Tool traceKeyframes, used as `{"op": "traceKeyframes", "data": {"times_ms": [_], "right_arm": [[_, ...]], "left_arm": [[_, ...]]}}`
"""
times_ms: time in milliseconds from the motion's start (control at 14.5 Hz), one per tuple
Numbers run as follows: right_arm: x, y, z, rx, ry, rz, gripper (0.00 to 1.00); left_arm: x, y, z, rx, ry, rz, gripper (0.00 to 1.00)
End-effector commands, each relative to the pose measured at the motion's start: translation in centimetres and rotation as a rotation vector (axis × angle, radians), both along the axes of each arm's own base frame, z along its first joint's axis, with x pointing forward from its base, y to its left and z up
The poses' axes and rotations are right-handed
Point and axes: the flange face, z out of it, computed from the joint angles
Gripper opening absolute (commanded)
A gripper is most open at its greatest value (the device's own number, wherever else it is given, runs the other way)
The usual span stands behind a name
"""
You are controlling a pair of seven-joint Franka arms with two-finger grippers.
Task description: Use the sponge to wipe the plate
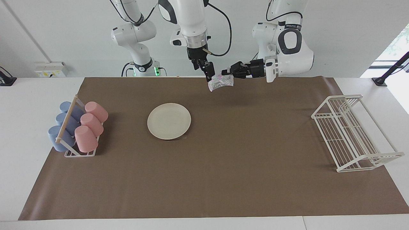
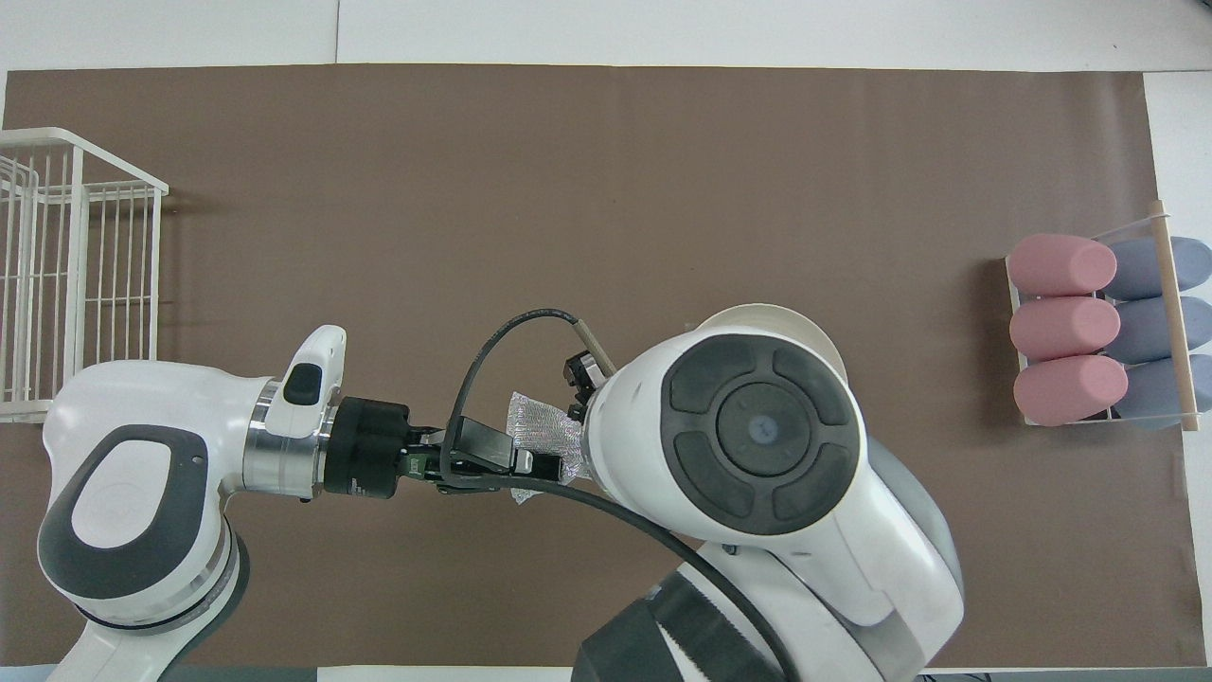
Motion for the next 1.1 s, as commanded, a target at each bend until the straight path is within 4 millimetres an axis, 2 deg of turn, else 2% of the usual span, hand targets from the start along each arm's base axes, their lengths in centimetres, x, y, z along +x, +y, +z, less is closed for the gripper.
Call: {"op": "traceKeyframes", "data": {"times_ms": [0,138,207,482,620,689,827,1033], "right_arm": [[0.6,-2.5,0.3,-0.025,-0.025,0.129,1.0],[1.3,-4.5,-0.1,-0.043,0.0,0.228,1.0],[1.7,-5.5,-0.2,-0.047,0.009,0.276,1.0],[3.2,-9.6,-0.2,-0.047,0.02,0.434,1.0],[4.3,-12.7,0.3,-0.039,-0.004,0.528,1.0],[5.1,-14.5,0.3,-0.034,-0.015,0.59,1.0],[6.7,-19.5,0.4,-0.025,-0.042,0.713,1.0],[8.5,-27.9,0.1,-0.023,-0.07,0.822,1.0]], "left_arm": [[0.9,4.3,1.4,0.119,-0.004,0.005,0.0],[2.0,6.9,1.6,0.223,-0.009,0.02,0.0],[2.7,7.5,2.2,0.288,0.0,0.028,0.0],[5.7,8.9,3.7,0.572,0.01,0.026,0.0],[6.5,9.4,4.1,0.685,0.01,0.038,0.0],[6.7,9.6,4.1,0.738,0.005,0.025,0.0],[7.2,9.8,4.3,0.863,-0.007,0.005,0.0],[8.1,9.2,5.9,1.05,-0.031,-0.064,0.0]]}}
